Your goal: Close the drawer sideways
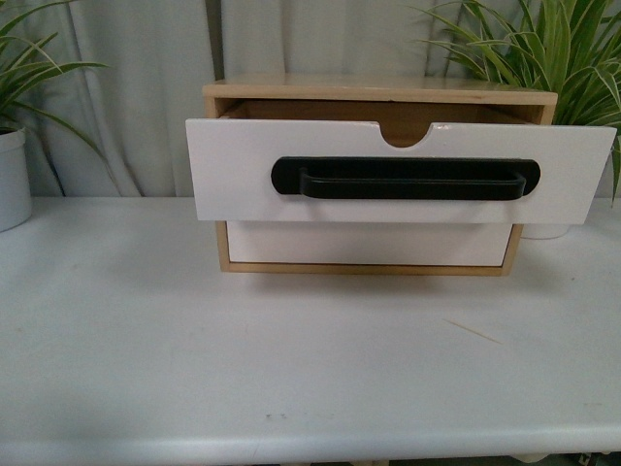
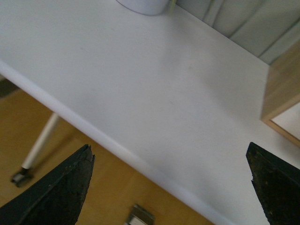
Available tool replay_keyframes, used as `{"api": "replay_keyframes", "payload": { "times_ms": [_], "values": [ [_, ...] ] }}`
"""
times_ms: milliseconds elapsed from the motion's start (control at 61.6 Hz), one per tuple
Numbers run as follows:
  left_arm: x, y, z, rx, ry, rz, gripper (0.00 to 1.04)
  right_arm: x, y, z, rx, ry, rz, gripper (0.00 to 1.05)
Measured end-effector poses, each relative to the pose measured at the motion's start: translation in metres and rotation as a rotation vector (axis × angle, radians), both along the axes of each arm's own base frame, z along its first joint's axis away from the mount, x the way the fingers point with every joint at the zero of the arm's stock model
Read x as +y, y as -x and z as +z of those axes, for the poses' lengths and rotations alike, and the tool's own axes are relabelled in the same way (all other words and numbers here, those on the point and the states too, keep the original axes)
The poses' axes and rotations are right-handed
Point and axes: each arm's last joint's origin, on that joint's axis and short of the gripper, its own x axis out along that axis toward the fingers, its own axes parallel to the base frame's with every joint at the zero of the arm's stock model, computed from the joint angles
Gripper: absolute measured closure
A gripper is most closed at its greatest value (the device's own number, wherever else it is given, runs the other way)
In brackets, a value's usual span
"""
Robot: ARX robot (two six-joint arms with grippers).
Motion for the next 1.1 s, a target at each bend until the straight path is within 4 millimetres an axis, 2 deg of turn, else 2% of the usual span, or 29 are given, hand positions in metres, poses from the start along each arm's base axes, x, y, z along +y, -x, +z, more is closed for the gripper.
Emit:
{"api": "replay_keyframes", "payload": {
  "times_ms": [146,374,633,1104],
  "values": [
    [-0.022,-0.025,0.004,-0.019,0.111,-0.088,0.06,0.014,-0.01,0.0,-0.105,0.252,0.087,0.09],
    [-0.053,-0.067,0.009,-0.03,0.213,-0.199,0.06,0.026,-0.03,-0.001,-0.187,0.471,0.155,0.09],
    [-0.074,-0.107,0.009,-0.028,0.283,-0.293,0.06,0.031,-0.055,0.006,-0.261,0.578,0.151,0.09],
    [-0.095,-0.143,0.021,-0.053,0.317,-0.378,0.06,0.03,-0.108,0.024,-0.296,0.616,0.111,0.09]
  ]
}}
